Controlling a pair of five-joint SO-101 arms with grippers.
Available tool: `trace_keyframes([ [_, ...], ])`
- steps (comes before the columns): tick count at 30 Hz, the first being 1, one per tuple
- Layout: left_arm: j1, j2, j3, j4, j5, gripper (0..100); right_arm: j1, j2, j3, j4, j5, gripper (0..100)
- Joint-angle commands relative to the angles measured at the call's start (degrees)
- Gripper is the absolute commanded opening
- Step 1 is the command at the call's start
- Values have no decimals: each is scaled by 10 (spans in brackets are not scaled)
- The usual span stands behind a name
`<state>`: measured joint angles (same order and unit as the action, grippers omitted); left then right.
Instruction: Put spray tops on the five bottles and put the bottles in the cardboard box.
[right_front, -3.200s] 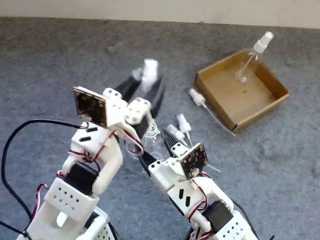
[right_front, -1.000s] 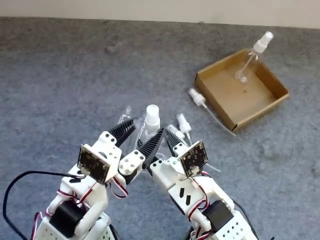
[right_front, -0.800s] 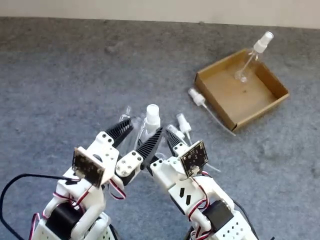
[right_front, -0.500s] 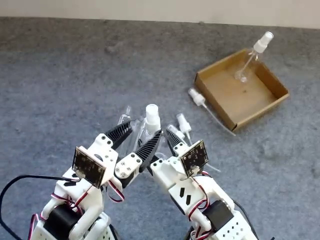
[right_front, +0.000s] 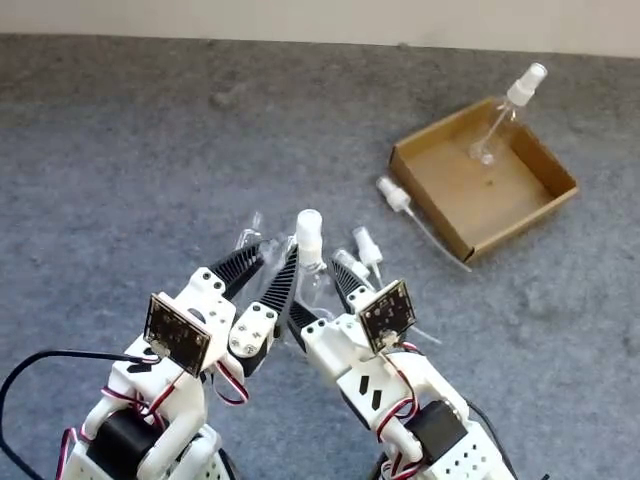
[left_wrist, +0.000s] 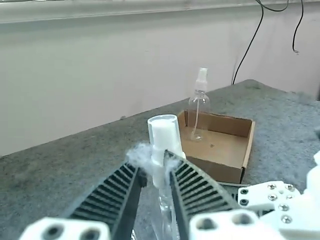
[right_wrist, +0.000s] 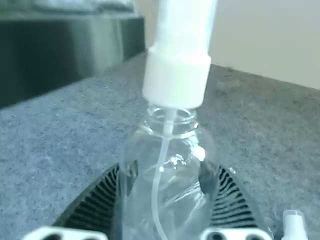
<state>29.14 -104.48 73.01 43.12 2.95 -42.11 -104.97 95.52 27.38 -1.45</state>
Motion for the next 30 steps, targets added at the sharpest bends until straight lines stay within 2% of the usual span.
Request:
trace_keyframes([
  [1, 7, -1, -50, 21, 4, 12, 8, -6, 71, 2, -2, 94],
  [7, 3, -1, -109, 116, 4, 7, 8, -6, 71, 0, -2, 94],
  [13, -15, 0, -116, 212, 4, 7, 8, -6, 71, 0, -2, 94],
  [22, -129, -1, -70, 219, 4, 7, 8, -6, 59, -7, -2, 94],
  [30, -138, -1, 30, 216, 4, 8, 42, -6, 36, -58, -2, 94],
])
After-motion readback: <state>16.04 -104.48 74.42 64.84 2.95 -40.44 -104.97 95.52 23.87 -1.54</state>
